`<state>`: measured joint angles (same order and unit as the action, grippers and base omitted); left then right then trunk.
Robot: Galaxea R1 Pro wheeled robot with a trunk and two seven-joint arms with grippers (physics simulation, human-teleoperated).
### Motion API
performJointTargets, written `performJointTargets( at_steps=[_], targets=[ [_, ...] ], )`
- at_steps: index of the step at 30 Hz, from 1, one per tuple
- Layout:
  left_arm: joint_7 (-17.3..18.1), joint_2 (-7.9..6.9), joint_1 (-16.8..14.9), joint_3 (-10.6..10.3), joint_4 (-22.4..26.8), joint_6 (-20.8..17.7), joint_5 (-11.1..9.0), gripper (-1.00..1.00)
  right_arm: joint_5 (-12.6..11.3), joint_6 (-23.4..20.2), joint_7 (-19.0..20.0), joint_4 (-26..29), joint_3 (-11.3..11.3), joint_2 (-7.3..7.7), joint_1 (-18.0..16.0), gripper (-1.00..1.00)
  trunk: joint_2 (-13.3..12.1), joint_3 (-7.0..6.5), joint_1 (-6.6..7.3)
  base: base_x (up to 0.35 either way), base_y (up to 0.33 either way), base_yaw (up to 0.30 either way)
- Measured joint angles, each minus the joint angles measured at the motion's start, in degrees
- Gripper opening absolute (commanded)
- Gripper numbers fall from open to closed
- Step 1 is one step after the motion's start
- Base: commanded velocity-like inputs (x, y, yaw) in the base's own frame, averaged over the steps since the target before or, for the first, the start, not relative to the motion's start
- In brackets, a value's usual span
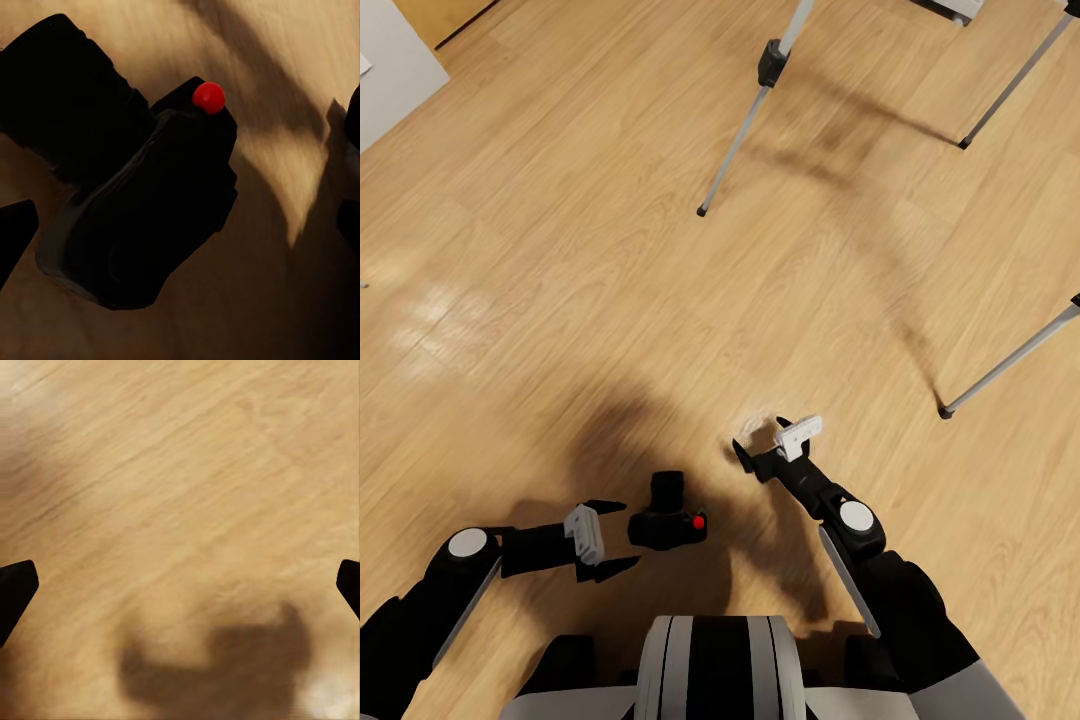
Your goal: Attach the digital camera to the camera tripod in the bedroom.
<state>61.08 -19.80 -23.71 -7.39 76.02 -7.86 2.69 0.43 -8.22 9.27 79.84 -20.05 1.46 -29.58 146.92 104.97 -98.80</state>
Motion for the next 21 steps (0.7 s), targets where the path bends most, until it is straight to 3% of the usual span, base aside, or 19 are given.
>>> performJointTargets(
  at_steps=[2,11,12,13,21],
  targets=[
    [0.0,0.02,0.0,0.0,-0.3,0.2,0.0,1.00,0.0,0.3,-3.0,0.2,-1.1,0.00,0.0,1.00,0.0,0.00,0.00,0.000,0.000,0.000],
    [-1.4,-0.03,0.0,1.0,-3.6,0.4,0.0,1.00,-0.2,0.5,-4.2,0.2,-1.5,0.00,0.0,1.00,0.0,0.00,0.00,0.000,0.000,0.000],
    [-5.8,0.04,-0.1,1.3,-4.9,0.4,0.1,1.00,-0.2,0.5,-4.2,0.2,-1.5,0.00,0.0,1.00,0.0,0.00,0.00,0.000,0.000,0.000],
    [-7.7,0.09,-0.1,1.3,-5.5,0.4,0.1,1.00,-0.2,0.5,-4.2,0.2,-1.5,0.00,0.0,1.00,0.0,0.00,0.00,0.000,0.000,0.000],
    [-11.4,1.39,-0.1,1.3,-7.7,0.5,0.1,1.00,-0.2,0.5,-4.2,0.2,-1.5,0.00,0.0,1.00,0.0,0.00,0.00,0.000,0.000,0.000]
  ],
)
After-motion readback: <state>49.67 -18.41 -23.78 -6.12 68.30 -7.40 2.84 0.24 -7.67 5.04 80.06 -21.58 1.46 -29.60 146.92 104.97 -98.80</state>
